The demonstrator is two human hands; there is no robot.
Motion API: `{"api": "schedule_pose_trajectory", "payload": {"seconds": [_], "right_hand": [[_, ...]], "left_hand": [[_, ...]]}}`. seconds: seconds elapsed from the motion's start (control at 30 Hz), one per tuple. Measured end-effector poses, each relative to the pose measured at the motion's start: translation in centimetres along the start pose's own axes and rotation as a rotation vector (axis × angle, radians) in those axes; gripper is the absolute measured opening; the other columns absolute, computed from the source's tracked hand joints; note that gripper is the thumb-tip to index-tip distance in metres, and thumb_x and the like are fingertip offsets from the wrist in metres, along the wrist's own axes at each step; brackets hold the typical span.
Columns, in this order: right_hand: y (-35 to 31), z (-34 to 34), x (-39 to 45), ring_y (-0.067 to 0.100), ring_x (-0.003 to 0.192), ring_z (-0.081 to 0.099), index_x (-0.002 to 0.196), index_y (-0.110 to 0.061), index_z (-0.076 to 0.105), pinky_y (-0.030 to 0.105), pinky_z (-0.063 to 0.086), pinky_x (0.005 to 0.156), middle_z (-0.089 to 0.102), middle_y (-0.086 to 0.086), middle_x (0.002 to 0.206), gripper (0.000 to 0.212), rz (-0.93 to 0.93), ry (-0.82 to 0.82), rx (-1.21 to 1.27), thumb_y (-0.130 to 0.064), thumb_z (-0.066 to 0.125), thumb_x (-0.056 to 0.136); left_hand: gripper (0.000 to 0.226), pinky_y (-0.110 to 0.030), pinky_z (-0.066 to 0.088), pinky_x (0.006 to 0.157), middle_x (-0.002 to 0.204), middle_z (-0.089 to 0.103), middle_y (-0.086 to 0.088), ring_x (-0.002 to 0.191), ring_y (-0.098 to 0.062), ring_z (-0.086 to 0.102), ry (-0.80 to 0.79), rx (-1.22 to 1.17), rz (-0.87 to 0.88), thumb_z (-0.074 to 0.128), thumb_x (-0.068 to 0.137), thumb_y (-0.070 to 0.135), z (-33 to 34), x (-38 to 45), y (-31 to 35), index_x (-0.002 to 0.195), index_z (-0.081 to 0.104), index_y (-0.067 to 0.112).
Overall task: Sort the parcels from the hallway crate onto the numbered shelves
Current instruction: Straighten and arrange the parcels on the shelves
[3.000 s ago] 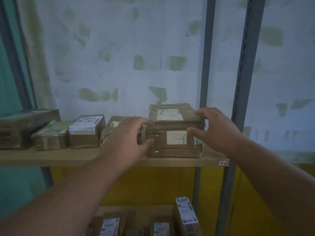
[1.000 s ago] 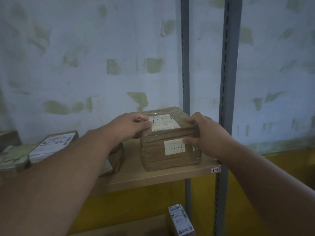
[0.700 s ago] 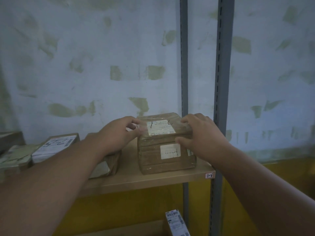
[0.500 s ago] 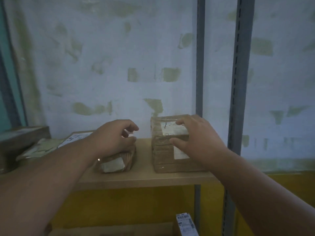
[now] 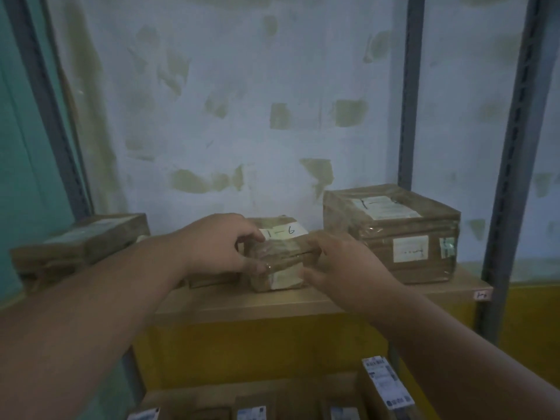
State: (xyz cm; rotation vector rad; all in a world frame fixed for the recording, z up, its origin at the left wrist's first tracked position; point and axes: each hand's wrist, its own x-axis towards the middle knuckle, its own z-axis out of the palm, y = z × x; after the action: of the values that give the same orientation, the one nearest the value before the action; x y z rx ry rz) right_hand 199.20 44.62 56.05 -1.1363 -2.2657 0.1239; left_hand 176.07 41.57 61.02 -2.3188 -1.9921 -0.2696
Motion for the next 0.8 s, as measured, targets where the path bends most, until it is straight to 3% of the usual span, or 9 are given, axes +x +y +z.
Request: {"api": "schedule_pose_trajectory", "payload": {"seconds": [0.17,0.3,0.5,0.6,0.7,0.8], "right_hand": [[-0.5,2.1,0.3,0.006,0.100,0.053,0.137,-0.034,0.053,0.017,0.040,0.079,0.051,-0.009,0.120,0.052,0.139,0.031,0.067,-0.043,0.068,0.087],[-1.0,2.0,0.0,0.006,0.094,0.055,0.128,-0.032,0.060,0.021,0.044,0.081,0.052,-0.007,0.117,0.047,0.215,0.085,0.055,-0.045,0.072,0.084],[-1.5,1.5,-0.4,-0.002,0.083,0.050,0.120,-0.035,0.059,0.010,0.034,0.063,0.049,-0.010,0.112,0.049,0.260,0.106,0.022,-0.055,0.075,0.078],[-1.7,1.9,-0.5,-0.001,0.085,0.050,0.125,-0.034,0.056,0.009,0.033,0.063,0.048,-0.010,0.116,0.055,0.264,0.115,0.023,-0.057,0.074,0.078],[-1.7,2.2,-0.5,0.001,0.093,0.049,0.130,-0.033,0.054,0.008,0.032,0.066,0.049,-0.011,0.121,0.057,0.257,0.117,0.022,-0.057,0.071,0.081],[-1.7,2.4,-0.6,0.003,0.099,0.050,0.132,-0.033,0.053,0.014,0.037,0.074,0.050,-0.012,0.123,0.061,0.240,0.111,0.038,-0.058,0.072,0.079]], "left_hand": [[0.056,-0.035,0.048,0.094,0.115,0.062,0.016,0.108,-0.010,0.057,0.024,0.045,0.088,0.081,0.072,0.054,0.7,1.0,-0.5,0.123,0.066,0.038],[0.050,-0.036,0.050,0.093,0.114,0.065,0.018,0.107,-0.008,0.058,0.036,-0.053,0.101,0.084,0.071,0.047,0.9,1.6,-0.5,0.118,0.069,0.040],[0.042,-0.026,0.048,0.081,0.104,0.064,0.019,0.100,-0.004,0.058,0.016,-0.078,0.151,0.084,0.069,0.052,1.4,1.9,-0.7,0.107,0.071,0.039],[0.032,-0.027,0.051,0.087,0.100,0.068,0.021,0.096,0.001,0.062,-0.019,-0.185,0.157,0.080,0.075,0.054,0.2,2.6,-1.5,0.101,0.074,0.037],[0.033,-0.032,0.049,0.096,0.110,0.068,0.021,0.103,-0.001,0.062,-0.055,-0.201,0.142,0.068,0.084,0.057,-1.0,4.6,-2.8,0.111,0.070,0.038],[0.048,-0.029,0.043,0.097,0.127,0.062,0.018,0.112,-0.005,0.058,-0.184,-0.092,0.116,0.071,0.083,0.057,-1.2,7.0,-3.1,0.127,0.061,0.042]]}}
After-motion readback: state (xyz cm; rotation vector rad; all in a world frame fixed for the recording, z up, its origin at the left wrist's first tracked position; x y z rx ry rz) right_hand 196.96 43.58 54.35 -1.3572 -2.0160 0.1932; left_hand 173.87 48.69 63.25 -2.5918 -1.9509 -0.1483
